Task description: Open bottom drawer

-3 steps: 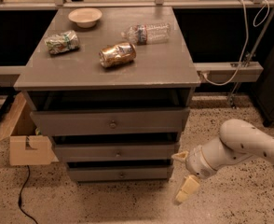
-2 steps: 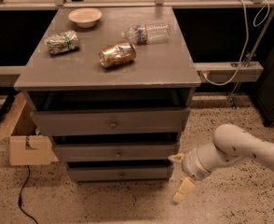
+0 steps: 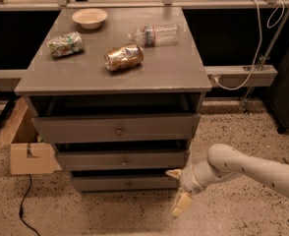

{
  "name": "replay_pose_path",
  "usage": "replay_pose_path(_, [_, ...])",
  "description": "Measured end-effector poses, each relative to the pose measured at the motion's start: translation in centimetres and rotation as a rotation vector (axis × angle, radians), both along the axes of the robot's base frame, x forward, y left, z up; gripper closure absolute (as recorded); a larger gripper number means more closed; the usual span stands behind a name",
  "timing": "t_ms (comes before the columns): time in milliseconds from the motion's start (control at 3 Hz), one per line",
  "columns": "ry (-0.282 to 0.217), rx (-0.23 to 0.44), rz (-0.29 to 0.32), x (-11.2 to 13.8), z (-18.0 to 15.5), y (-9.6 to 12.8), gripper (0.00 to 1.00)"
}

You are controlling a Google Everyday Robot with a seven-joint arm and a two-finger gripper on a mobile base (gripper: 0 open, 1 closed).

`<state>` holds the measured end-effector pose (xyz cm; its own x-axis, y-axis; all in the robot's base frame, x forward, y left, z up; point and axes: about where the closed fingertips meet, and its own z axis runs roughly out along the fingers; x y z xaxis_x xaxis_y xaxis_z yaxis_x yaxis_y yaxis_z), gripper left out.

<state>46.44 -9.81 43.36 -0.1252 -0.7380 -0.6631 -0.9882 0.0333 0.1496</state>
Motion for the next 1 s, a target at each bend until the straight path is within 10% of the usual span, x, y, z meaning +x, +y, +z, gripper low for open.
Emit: replay_pose_path(1000, [-0.127,-0.019,0.092,2.2,-8.9,2.8,0.0])
